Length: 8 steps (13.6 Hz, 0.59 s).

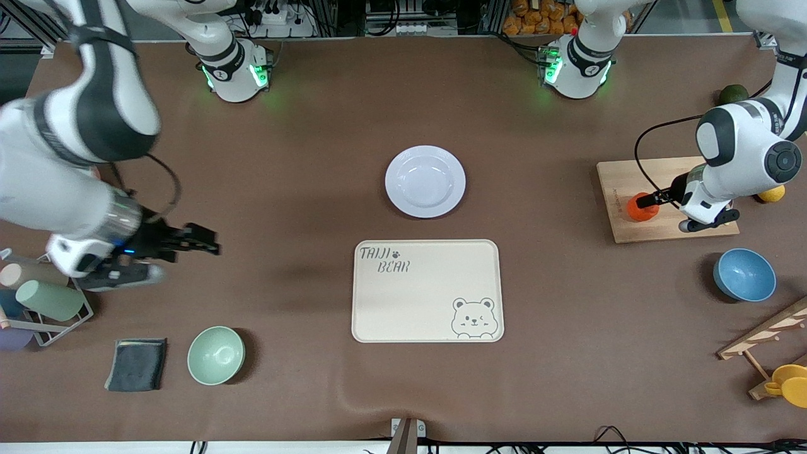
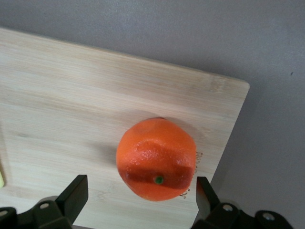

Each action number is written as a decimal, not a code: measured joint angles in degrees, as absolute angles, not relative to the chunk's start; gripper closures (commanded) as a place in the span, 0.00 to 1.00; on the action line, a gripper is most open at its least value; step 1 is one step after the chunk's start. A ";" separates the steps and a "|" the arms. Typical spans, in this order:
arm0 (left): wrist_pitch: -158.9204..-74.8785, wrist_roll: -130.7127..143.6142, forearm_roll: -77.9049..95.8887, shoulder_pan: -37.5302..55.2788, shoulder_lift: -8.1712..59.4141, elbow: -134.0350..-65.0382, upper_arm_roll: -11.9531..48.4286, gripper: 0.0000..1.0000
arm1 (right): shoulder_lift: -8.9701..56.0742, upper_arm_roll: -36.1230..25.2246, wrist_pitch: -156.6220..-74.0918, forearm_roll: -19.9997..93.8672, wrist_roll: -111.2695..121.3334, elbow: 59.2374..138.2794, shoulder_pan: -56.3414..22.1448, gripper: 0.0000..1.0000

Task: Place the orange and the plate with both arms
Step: 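Grasp the orange with the left gripper while the right gripper reaches forward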

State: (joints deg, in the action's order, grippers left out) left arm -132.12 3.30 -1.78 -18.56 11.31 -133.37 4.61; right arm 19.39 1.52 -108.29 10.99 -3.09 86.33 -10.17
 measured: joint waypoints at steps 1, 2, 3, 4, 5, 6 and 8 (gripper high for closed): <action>-132.30 3.30 -1.76 -18.56 11.60 -133.37 4.63 0.00 | 20.09 1.55 -108.88 10.99 -5.43 86.20 -12.17 0.00; -132.54 3.30 -1.76 -18.56 11.93 -133.36 4.65 0.00 | 20.68 1.56 -108.95 10.99 -7.58 86.17 -13.74 0.00; -132.84 3.30 -1.75 -18.56 12.35 -133.35 4.69 0.00 | 21.30 1.56 -108.92 10.99 -8.95 86.17 -14.82 0.00; -133.22 3.30 -1.75 -18.56 12.81 -133.34 4.73 0.00 | 22.13 1.57 -108.91 11.73 -9.62 86.20 -15.38 0.00; -133.59 3.30 -1.75 -18.56 13.32 -133.33 4.77 0.00 | 23.09 1.56 -108.90 14.43 -9.75 86.23 -15.53 0.00; -134.03 3.30 -1.75 -18.55 13.90 -133.31 4.82 0.00 | 24.18 1.49 -108.90 18.32 -9.75 86.30 -15.52 0.00; -135.13 3.30 -1.75 -18.54 15.21 -133.20 4.88 0.00 | 26.28 1.51 -108.90 24.05 -9.63 86.58 -15.67 0.00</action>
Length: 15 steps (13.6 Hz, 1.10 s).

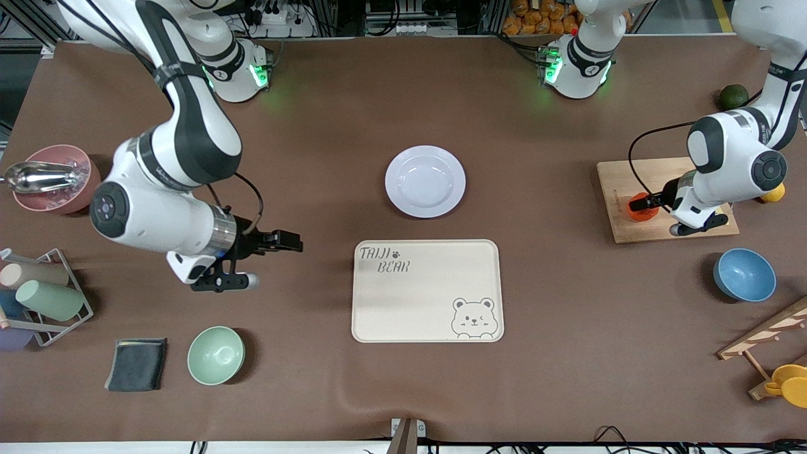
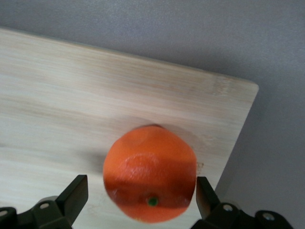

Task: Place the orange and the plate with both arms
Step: 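Grasp the orange with the left gripper while the right gripper reaches forward, then carry the orange with the left gripper and lower it onto the white plate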

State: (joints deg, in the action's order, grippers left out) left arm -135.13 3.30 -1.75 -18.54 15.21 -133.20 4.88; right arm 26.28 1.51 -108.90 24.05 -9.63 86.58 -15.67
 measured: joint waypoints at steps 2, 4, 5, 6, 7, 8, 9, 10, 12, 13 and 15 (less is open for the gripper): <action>-136.11 3.30 -1.75 -18.54 16.59 -132.87 4.91 0.04 | 27.60 1.57 -110.06 25.53 -9.63 88.01 -17.57 0.00; -136.40 3.30 -1.75 -18.52 17.36 -132.53 4.95 0.78 | 27.82 1.61 -114.81 25.80 -9.79 91.74 -20.63 0.00; -136.43 3.30 -1.75 -18.49 17.46 -132.39 5.00 0.78 | 27.83 1.61 -116.68 25.81 -9.93 93.12 -21.83 0.00; -136.43 3.30 -1.75 -18.44 17.46 -132.30 5.21 0.79 | 27.82 1.61 -117.69 25.81 -10.12 93.89 -22.45 0.00; -136.36 3.29 -1.75 -18.45 17.41 -132.15 5.74 0.81 | 27.82 1.55 -118.07 25.82 -10.23 94.23 -22.50 0.00; -136.35 3.38 -1.75 -18.44 17.39 -131.98 6.59 0.81 | 27.81 1.29 -118.14 25.86 -10.24 94.34 -22.34 0.00; -136.08 3.77 -1.57 -18.43 17.35 -131.86 7.74 0.81 | 27.81 1.06 -118.24 25.92 -10.24 94.40 -22.01 0.00; -135.27 5.07 -1.08 -18.43 17.20 -131.70 9.37 0.81 | 27.81 0.90 -118.29 26.13 -10.24 94.49 -21.76 0.00; -132.51 12.56 -0.52 -18.45 16.48 -131.27 14.87 0.81 | 27.81 0.78 -118.47 27.16 -10.24 94.81 -21.62 0.00; -131.21 18.41 -0.48 -18.39 16.01 -131.00 18.82 0.81 | 27.81 0.77 -118.50 27.41 -10.24 95.04 -21.61 0.00; -128.92 30.31 -0.46 -18.08 14.98 -130.39 27.39 0.80 | 27.81 0.73 -118.51 27.70 -10.22 95.62 -21.51 0.00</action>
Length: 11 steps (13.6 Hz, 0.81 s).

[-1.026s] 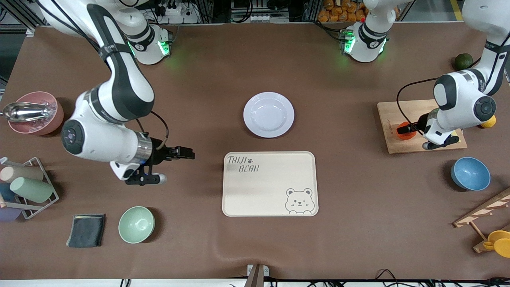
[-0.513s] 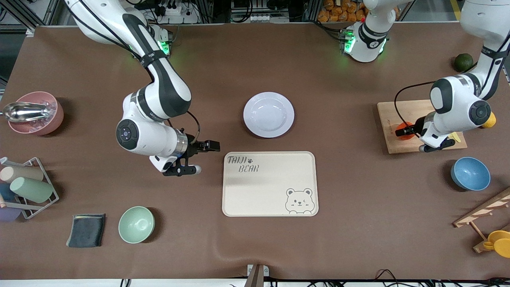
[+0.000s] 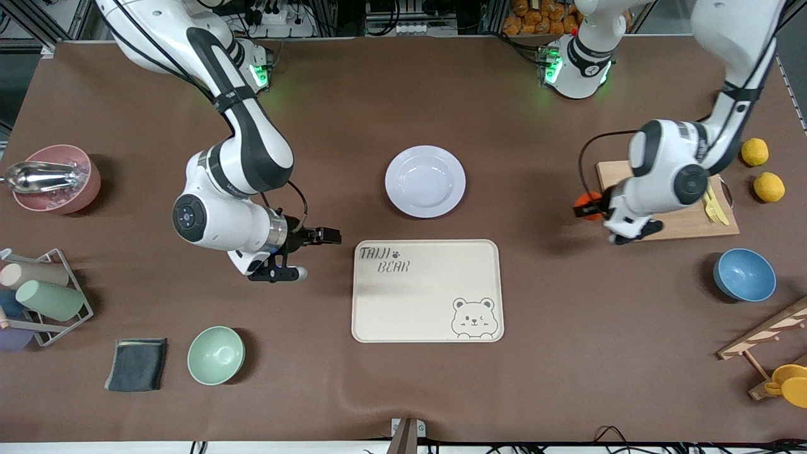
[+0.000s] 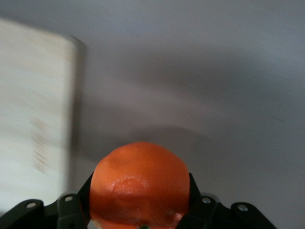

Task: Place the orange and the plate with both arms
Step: 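Carry the orange with the left gripper and lower it onto the white plate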

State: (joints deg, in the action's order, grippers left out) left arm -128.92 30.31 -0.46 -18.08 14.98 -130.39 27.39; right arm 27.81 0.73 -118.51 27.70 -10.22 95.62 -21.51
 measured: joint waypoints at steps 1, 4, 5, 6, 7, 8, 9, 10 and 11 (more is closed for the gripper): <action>-128.18 35.93 -0.45 -17.91 14.59 -130.08 31.60 0.80 | 27.81 0.71 -118.51 27.77 -10.22 95.89 -21.40 0.00; -127.72 49.81 -0.39 -17.57 14.42 -129.41 42.01 0.80 | 27.81 0.66 -118.51 27.87 -10.19 96.38 -20.89 0.00; -127.71 53.49 -0.31 -17.02 14.72 -129.07 44.58 0.80 | 27.80 0.66 -118.49 28.02 -10.17 96.74 -20.84 0.00; -127.71 57.38 -0.22 -15.60 15.30 -128.38 46.09 0.80 | 27.75 0.68 -118.43 28.87 -10.18 97.35 -20.85 0.00; -127.71 61.83 -0.14 -13.22 16.26 -127.13 46.64 0.80 | 27.55 0.69 -118.40 31.02 -10.11 98.49 -20.85 0.00; -127.72 66.48 -0.13 -10.30 17.69 -125.31 46.76 0.80 | 27.18 0.69 -118.41 33.51 -9.45 100.09 -20.84 0.00; -127.74 70.76 -0.13 -7.33 19.58 -123.04 46.79 0.80 | 26.73 0.70 -118.41 35.23 -8.47 101.67 -20.84 0.00; -127.76 74.63 -0.13 -4.62 21.76 -120.61 46.80 0.80 | 26.11 0.72 -118.41 36.07 -7.72 103.22 -20.85 0.00; -127.78 78.22 -0.13 -2.26 24.12 -118.15 46.75 0.80 | 25.38 0.76 -118.40 36.45 -7.27 104.77 -20.87 0.00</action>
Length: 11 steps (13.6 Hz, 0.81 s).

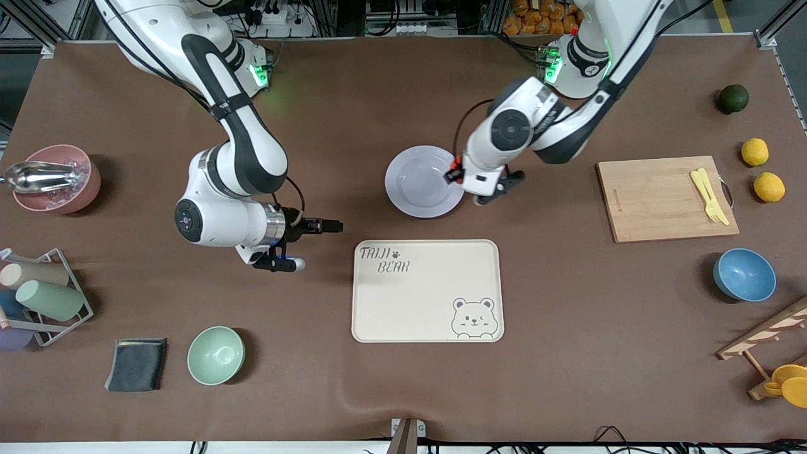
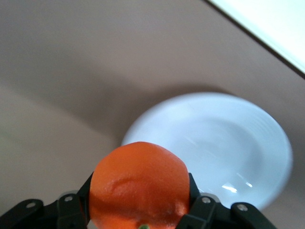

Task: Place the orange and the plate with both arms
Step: 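Carry the orange with the left gripper and lower it onto the white plate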

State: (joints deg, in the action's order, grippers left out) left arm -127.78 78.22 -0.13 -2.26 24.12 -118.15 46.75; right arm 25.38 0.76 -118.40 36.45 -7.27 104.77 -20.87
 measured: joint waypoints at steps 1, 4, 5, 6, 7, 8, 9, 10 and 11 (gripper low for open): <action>-127.81 81.34 -0.13 -0.05 26.57 -115.70 46.61 0.80 | 24.47 0.87 -118.34 36.74 -7.04 106.42 -20.92 0.00; -128.82 86.51 -0.13 7.15 32.28 -110.83 43.03 0.80 | 18.72 1.08 -115.67 37.34 -4.68 112.64 -21.03 0.00; -129.85 87.36 -0.13 10.02 33.73 -110.02 40.72 0.79 | 15.64 1.01 -113.43 37.67 -4.28 114.93 -20.96 0.00; -130.64 87.88 -0.13 12.58 35.00 -109.42 38.54 0.77 | 13.00 0.91 -111.42 37.92 -4.19 116.79 -20.86 0.00; -131.11 88.03 -0.13 14.74 36.06 -108.95 36.64 0.76 | 11.06 0.85 -110.55 38.25 -4.18 118.35 -20.77 0.00; -131.34 88.07 -0.13 16.03 36.74 -108.61 35.35 0.71 | 10.17 0.85 -110.65 39.50 -4.11 119.69 -20.76 0.00; -131.36 88.07 -0.13 16.48 37.10 -108.42 34.69 0.67 | 10.10 0.88 -111.33 41.93 -3.24 120.92 -20.84 0.00; -131.36 88.07 -0.13 16.46 37.21 -108.38 34.46 0.66 | 10.43 0.94 -112.68 44.80 -1.07 122.34 -21.01 0.00; -131.36 88.07 -0.13 16.40 37.23 -108.37 34.23 0.65 | 11.01 0.99 -114.10 47.82 2.14 123.76 -21.17 0.00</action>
State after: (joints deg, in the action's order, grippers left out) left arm -131.36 88.07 -0.13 16.40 37.23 -108.37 34.23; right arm 11.01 0.99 -114.10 47.82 2.14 123.76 -21.17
